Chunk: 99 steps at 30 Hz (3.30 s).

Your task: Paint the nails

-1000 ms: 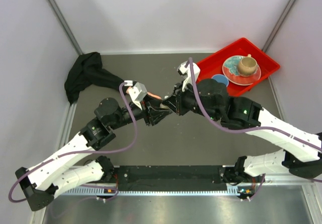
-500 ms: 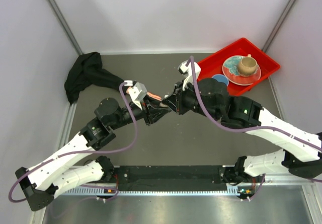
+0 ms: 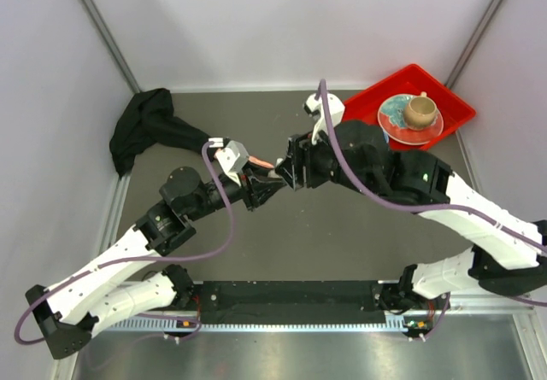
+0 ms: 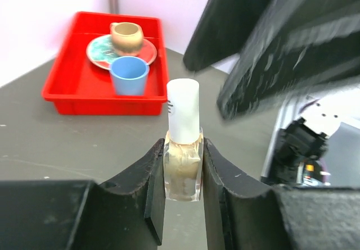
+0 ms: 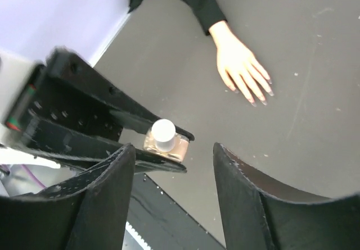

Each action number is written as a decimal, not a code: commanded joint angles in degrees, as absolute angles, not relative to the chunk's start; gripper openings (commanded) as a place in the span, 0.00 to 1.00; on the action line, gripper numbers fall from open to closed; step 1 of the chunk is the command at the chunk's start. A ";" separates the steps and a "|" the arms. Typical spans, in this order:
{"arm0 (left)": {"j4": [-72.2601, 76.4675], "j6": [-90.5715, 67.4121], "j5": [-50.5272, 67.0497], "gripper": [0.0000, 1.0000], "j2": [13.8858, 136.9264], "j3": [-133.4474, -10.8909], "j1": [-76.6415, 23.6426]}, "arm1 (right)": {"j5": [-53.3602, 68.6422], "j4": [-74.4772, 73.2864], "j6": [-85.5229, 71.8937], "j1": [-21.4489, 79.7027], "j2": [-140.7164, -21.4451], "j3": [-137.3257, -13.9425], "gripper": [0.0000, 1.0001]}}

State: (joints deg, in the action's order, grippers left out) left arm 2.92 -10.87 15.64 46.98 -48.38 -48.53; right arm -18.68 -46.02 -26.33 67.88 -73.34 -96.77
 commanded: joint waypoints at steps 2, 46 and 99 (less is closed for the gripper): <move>6.24 -5.01 11.52 0.00 46.05 -47.29 -48.52 | -23.12 -61.69 -31.81 68.29 -81.11 -112.05 0.56; -2.34 -14.00 52.38 0.00 47.82 -55.18 -47.81 | 21.74 -37.09 1.16 67.50 -67.59 -86.74 0.04; 1.23 -5.36 7.65 0.00 39.55 -45.26 -47.90 | -16.79 -52.38 -25.58 69.43 -90.35 -114.52 0.30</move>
State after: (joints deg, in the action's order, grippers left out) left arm -2.57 -4.99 7.64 39.90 -44.86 -47.72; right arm -16.43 -54.04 -24.75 68.84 -89.73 -111.92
